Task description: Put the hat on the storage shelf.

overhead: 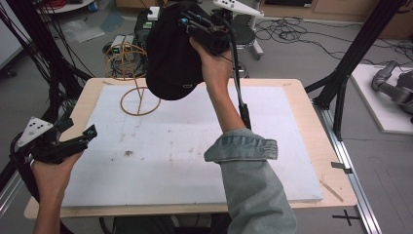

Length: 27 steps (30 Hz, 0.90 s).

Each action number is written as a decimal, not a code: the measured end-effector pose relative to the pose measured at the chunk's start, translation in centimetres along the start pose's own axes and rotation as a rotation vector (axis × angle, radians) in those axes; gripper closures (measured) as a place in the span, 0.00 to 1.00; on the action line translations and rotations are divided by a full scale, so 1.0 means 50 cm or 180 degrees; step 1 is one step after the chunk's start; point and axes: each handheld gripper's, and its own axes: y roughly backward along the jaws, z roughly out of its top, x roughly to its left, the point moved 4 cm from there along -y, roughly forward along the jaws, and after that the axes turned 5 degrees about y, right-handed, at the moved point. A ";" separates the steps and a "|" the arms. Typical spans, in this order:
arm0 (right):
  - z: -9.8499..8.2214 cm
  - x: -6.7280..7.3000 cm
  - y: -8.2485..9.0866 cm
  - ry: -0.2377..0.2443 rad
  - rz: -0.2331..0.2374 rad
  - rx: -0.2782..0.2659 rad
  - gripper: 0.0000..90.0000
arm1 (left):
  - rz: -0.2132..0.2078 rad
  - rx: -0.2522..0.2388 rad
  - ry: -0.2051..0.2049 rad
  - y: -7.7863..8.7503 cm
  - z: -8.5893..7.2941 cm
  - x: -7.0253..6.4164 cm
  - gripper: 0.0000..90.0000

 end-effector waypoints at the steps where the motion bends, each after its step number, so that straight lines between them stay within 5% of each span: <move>1: 0.002 0.004 -0.005 -0.0006 0.0019 -0.0011 0.83 | 0.0000 0.0000 0.0000 0.000 0.000 0.000 0.19; 27: 0.005 0.071 -0.127 -0.0162 0.0442 -0.0088 0.83 | 0.0080 0.0008 0.0023 0.023 -0.009 0.019 0.19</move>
